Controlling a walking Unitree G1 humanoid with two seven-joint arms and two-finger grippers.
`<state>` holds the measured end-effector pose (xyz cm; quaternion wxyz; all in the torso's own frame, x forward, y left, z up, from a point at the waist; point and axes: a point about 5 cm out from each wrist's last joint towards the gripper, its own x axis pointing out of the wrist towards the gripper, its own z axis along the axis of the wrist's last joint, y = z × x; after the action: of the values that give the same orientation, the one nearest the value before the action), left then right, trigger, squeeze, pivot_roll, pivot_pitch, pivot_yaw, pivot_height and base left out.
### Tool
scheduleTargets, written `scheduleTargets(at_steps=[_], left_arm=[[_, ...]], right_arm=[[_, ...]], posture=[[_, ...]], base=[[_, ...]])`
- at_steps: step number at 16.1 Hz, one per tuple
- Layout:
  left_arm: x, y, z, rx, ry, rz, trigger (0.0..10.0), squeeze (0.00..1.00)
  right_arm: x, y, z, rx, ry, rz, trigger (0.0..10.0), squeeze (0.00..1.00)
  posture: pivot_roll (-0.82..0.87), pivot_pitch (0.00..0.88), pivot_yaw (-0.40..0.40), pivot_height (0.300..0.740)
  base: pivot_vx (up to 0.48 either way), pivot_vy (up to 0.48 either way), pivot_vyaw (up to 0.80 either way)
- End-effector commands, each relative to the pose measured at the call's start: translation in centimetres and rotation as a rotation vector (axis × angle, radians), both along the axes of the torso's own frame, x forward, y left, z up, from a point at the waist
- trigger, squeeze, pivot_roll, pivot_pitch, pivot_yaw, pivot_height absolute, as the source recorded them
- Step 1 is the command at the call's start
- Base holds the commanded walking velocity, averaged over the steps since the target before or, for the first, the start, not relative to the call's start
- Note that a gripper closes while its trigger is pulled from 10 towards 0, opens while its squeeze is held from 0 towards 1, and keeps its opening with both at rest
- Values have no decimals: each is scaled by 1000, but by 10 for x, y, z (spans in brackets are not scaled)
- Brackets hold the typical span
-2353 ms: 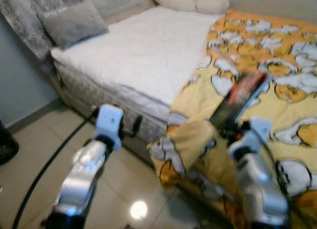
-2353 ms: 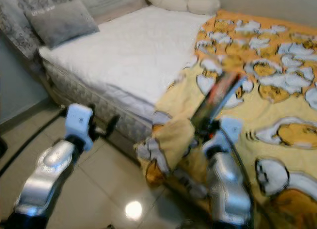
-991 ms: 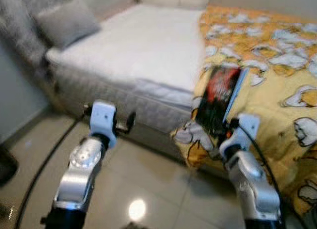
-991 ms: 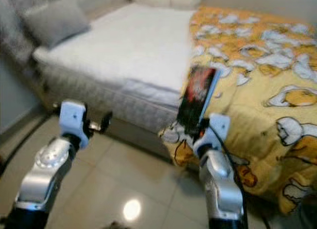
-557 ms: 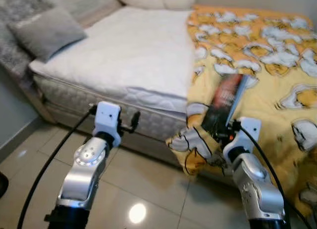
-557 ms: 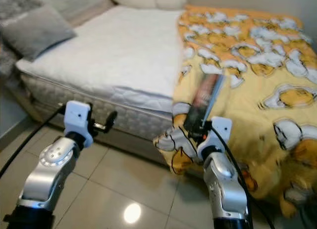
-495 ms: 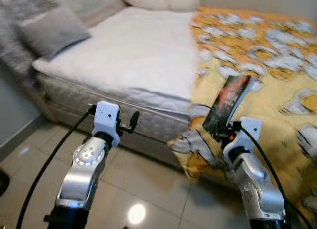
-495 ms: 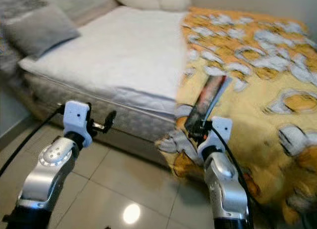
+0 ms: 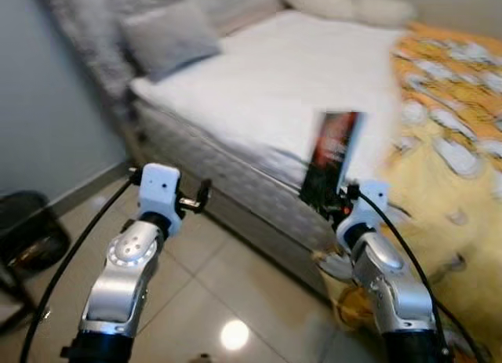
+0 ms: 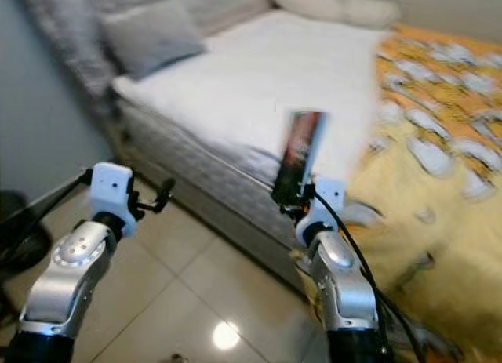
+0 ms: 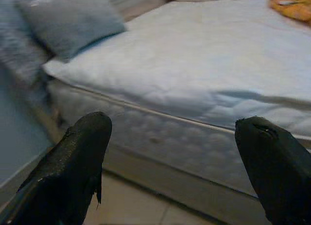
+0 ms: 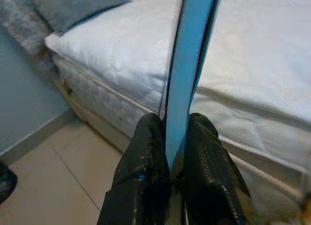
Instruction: Clean up the room
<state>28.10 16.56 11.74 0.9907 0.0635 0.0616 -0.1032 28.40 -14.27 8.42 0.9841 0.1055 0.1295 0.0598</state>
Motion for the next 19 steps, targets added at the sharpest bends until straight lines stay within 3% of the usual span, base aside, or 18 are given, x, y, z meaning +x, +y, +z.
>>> scheduleTargets(at_steps=[1, 14, 19], left_arm=[[1, 6, 5, 10, -11, 22, 10000, 0], [2, 8, 6, 1, -15, 33, 10000, 0], [1, 8, 6, -1, -16, 33, 10000, 0]], right_arm=[[7, 13, 14, 17, -62, 47, 10000, 0], [12, 22, 13, -26, -84, 87, 10000, 0], [10, 32, 12, -64, -95, 173, 10000, 0]], posture=[[-49, 0, 4, 740], [-41, 0, -3, 740], [-35, 0, -8, 740]], base=[[349, 0, 0], [403, 0, 0], [475, 0, 0]])
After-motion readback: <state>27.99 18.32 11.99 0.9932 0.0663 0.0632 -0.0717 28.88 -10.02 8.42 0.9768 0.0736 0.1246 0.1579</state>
